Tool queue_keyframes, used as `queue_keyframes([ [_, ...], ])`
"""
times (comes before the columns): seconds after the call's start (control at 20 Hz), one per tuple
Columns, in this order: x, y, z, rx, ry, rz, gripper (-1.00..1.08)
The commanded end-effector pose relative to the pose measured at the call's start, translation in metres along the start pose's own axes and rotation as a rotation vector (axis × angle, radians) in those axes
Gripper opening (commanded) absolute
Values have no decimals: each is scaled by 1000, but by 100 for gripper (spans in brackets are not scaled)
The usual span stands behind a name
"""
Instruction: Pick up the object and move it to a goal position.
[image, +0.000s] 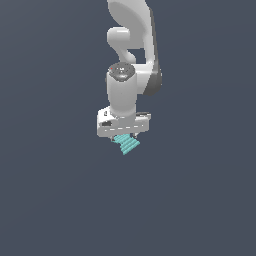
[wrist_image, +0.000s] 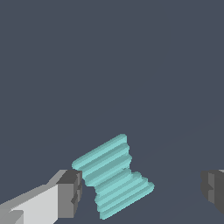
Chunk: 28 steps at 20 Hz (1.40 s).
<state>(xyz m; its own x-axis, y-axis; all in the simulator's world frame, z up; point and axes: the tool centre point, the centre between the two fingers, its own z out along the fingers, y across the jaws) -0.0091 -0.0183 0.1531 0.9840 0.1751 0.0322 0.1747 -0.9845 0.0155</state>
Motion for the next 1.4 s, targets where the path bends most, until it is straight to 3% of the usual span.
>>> queue_keyframes([
  [0.0, -7, -1, 11, 1, -5, -60, 100],
  [0.7, -55, -12, 68, 15, -24, -409, 100],
  [1.35, -69, -17, 82, 23, -28, -508, 100],
])
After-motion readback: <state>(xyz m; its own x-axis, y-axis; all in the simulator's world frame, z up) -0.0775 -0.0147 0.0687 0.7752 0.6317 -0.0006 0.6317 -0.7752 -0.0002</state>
